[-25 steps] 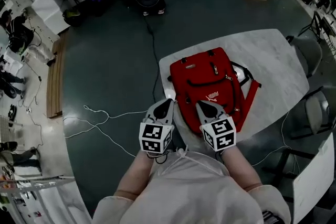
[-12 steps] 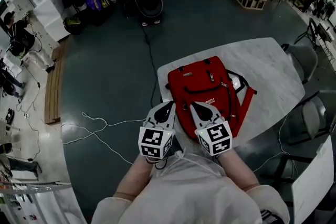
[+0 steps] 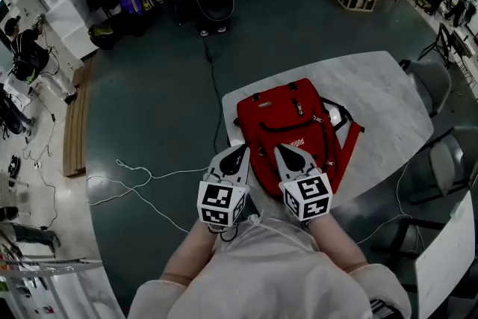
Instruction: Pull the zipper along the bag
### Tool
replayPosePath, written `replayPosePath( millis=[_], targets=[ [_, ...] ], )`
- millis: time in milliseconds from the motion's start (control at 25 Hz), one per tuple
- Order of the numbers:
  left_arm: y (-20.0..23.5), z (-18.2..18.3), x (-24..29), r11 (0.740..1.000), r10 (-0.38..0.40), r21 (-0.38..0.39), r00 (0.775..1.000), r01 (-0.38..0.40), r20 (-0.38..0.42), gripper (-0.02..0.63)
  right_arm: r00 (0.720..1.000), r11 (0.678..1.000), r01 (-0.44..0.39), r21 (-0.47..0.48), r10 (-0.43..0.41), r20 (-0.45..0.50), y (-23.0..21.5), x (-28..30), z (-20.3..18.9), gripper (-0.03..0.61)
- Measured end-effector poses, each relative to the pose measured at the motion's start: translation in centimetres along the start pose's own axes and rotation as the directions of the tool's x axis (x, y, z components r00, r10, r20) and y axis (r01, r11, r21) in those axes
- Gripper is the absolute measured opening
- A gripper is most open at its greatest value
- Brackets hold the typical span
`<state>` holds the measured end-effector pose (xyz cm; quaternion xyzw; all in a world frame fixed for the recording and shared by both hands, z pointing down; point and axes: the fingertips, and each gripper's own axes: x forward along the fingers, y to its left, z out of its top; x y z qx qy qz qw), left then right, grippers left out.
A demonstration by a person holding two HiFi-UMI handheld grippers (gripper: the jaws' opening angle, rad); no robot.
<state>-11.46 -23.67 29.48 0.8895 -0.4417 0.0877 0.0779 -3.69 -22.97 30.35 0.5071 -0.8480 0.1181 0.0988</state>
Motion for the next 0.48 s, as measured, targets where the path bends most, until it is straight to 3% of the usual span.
replayPosePath(
  millis=[480],
  targets=[
    [0.1,-1.1,0.6,0.999,-0.004,-0.036,1.0,0.003,-0.008,0.018,1.0,1.0,-0.01,-0.002,0.01,-0.027,-0.2,0.6,-1.1,0.026]
  ],
)
